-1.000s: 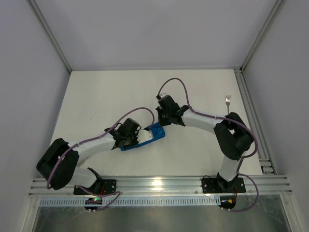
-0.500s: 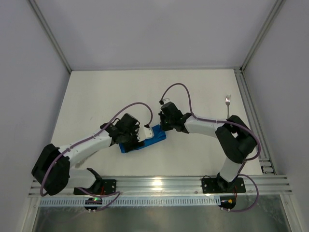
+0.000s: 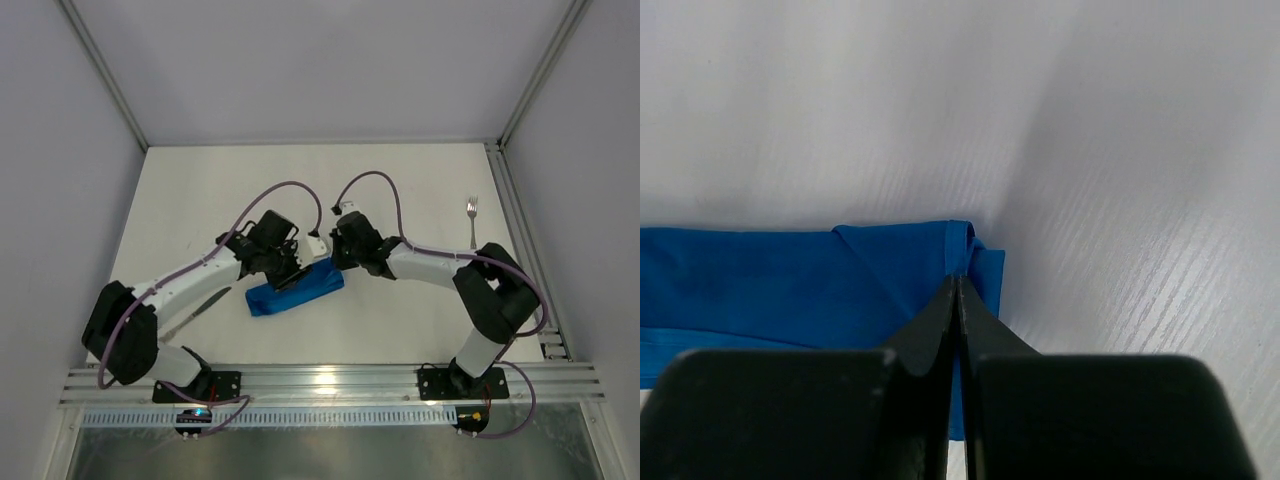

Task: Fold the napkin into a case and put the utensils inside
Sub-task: Fold the 2/3-rectangle-folded napkin at the center of the board.

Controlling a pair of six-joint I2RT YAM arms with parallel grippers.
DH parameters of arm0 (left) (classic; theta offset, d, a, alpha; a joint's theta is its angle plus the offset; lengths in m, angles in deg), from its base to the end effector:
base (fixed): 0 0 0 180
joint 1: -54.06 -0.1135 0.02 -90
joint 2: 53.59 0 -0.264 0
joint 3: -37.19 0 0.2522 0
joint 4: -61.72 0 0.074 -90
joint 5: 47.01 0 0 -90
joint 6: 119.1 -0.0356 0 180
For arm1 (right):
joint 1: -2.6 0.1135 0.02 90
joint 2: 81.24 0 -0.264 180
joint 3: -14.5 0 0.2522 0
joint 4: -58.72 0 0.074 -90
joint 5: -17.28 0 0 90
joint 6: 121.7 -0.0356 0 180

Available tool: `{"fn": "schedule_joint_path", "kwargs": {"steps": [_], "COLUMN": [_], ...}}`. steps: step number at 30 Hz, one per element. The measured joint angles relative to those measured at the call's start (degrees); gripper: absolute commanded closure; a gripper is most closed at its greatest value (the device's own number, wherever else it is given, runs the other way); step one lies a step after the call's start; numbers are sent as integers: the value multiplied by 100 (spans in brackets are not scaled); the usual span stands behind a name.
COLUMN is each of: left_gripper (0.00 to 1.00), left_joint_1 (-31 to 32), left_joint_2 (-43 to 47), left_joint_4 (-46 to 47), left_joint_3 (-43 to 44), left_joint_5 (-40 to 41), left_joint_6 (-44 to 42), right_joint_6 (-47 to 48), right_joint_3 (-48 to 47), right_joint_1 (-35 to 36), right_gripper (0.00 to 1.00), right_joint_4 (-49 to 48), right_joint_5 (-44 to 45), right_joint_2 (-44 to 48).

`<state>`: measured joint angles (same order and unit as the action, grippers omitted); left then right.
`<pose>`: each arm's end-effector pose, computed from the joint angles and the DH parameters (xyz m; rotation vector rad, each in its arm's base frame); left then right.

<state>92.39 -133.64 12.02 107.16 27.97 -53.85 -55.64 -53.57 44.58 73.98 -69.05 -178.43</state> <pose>0.2118 -0.1792 0.2357 1.4485 2.1819 -0.4262 0.2629 0.2335 0.1761 -0.3439 2.3721 0.4840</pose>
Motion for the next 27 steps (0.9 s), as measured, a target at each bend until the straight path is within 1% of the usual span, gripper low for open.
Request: {"fn": "schedule_joint_path", "kwargs": {"steps": [4, 5, 8, 13, 22, 25, 27], "left_gripper": [82, 83, 83, 86, 86, 86, 85], "left_joint_1": [-11, -11, -15, -15, -15, -15, -15], "left_joint_2": [-750, -896, -1207, -1287, -1309, -1309, -1309], "left_joint_4": [291, 328, 398, 431, 490, 505, 511], "left_joint_3": [9, 9, 7, -114, -264, -267, -267], "left_joint_5": [361, 435, 533, 544, 557, 555, 549], "left_joint_6": [168, 203, 247, 330, 358, 358, 356], "right_joint_6": [37, 59, 116, 149, 402, 531, 614], "right_joint_3": [107, 133, 251, 492, 1141, 1211, 1209], "right_joint_1": [17, 26, 57, 92, 195, 195, 195], "right_gripper": [96, 96, 96, 96, 90, 89, 85], "right_joint_4": [-116, -153, -254, -372, -431, -293, -251], "right_joint_5": [-37, -42, -90, -267, -557, -544, -529], "right_joint_2": [188, 232, 348, 459, 763, 1005, 1154]}}
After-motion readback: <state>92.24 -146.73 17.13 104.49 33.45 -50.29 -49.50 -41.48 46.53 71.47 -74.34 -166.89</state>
